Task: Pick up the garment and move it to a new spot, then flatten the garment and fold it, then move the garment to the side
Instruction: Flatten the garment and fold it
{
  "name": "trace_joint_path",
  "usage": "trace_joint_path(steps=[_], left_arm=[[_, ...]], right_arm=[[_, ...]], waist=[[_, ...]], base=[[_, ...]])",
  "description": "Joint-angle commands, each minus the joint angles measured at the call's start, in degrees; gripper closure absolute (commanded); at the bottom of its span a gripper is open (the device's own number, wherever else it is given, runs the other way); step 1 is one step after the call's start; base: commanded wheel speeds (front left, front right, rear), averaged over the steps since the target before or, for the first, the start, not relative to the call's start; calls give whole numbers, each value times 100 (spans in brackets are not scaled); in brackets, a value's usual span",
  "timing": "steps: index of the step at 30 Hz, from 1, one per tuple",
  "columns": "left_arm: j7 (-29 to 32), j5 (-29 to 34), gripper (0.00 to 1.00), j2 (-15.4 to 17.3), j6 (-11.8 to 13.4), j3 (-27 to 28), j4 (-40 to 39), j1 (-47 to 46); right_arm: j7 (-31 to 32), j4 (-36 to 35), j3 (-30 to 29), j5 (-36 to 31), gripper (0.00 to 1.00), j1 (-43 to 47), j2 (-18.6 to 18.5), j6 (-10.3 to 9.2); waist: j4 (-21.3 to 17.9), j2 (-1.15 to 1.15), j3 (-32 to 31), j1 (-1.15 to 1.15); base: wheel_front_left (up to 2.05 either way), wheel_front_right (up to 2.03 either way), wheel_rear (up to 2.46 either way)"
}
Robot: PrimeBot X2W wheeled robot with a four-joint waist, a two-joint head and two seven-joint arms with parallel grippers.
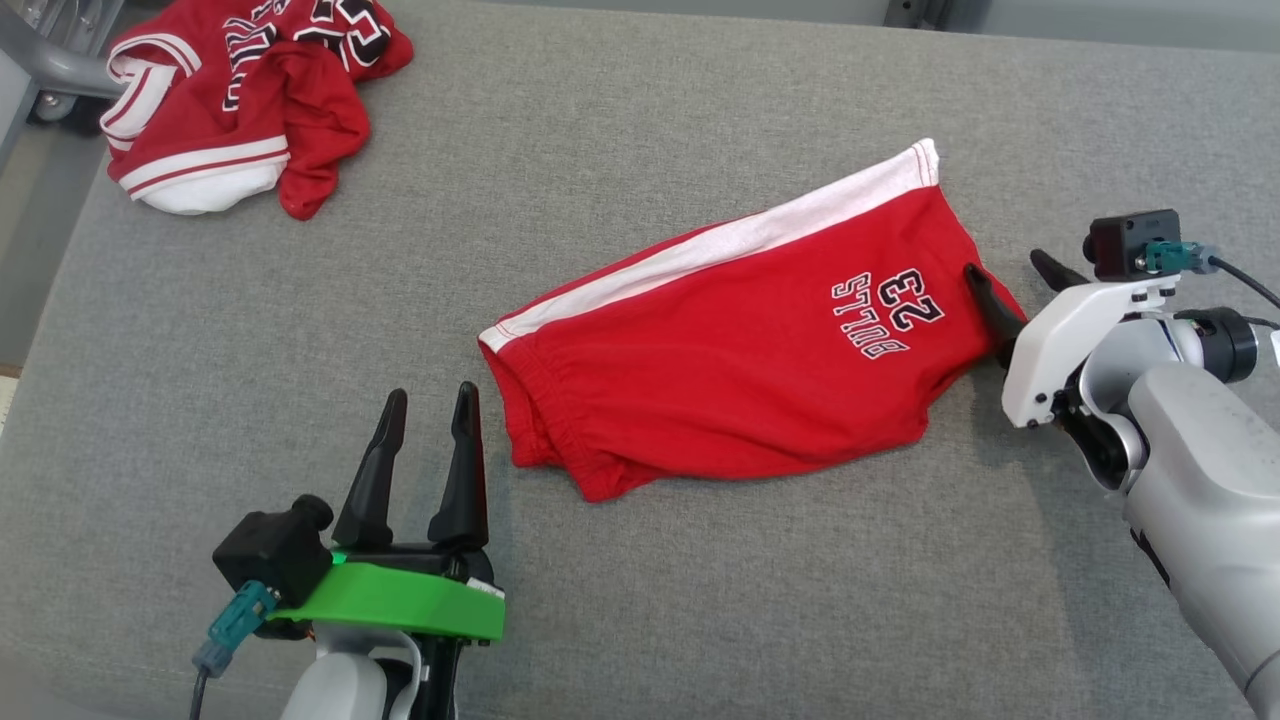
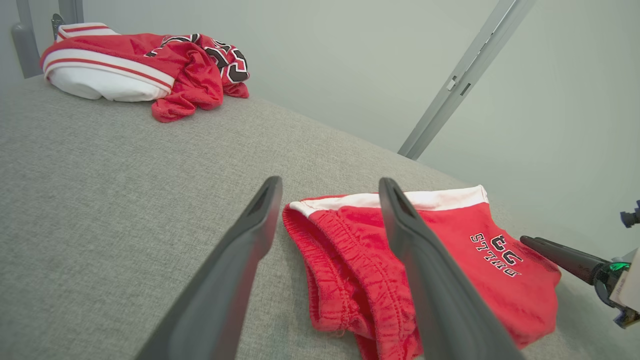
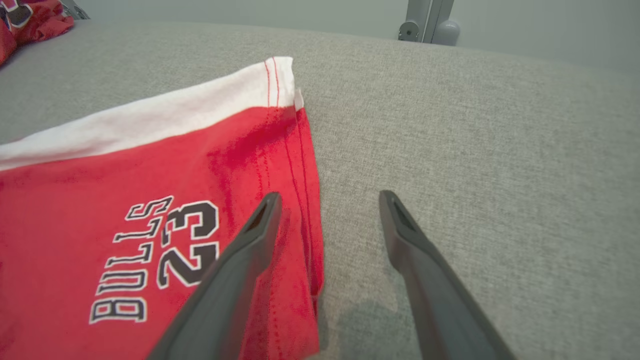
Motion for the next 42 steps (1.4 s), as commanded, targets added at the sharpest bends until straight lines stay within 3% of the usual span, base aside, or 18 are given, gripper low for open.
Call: trace_joint_path(steps=[1, 12, 14, 16, 17, 18, 31, 42], left_arm=[[-1, -11, 0, 12, 44, 45, -64, 125], [-1, 5, 0, 11, 122, 85, -233, 321], [-1, 11, 0, 11, 124, 96, -235, 334], [-1, 19, 0, 11, 133, 117, -242, 341], [-1, 25, 0, 11, 140, 132, -251, 348], [-1, 34, 0, 11, 141, 147, -257, 353], [-1, 412, 0, 12, 11, 260, -208, 479], [-1, 506, 0, 56, 23, 294, -103, 668]], right_arm=[[48, -27, 40, 78, 0, 103, -27, -8], [551, 380, 238, 248, 2, 219, 93, -6], [658, 461, 282, 243, 52, 237, 130, -4], [702, 489, 324, 250, 71, 254, 176, -4], [682, 478, 333, 272, 91, 272, 195, -4], [644, 462, 334, 285, 100, 291, 208, -4], [-461, 110, 75, 651, 100, 767, 299, -9], [-1273, -217, -693, 954, 100, 1841, 286, -8]], waist=[[53, 0, -52, 0], [192, 0, -110, 0], [189, 0, -130, 0], [167, 0, -155, 0], [147, 0, -171, 0], [119, 0, -189, 0], [-711, 0, -578, 0], [-1525, 0, -854, 0]], base=[[0, 0, 0], [0, 0, 0], [0, 0, 0], [0, 0, 0], [0, 0, 0], [0, 0, 0], [0, 0, 0], [0, 0, 0]])
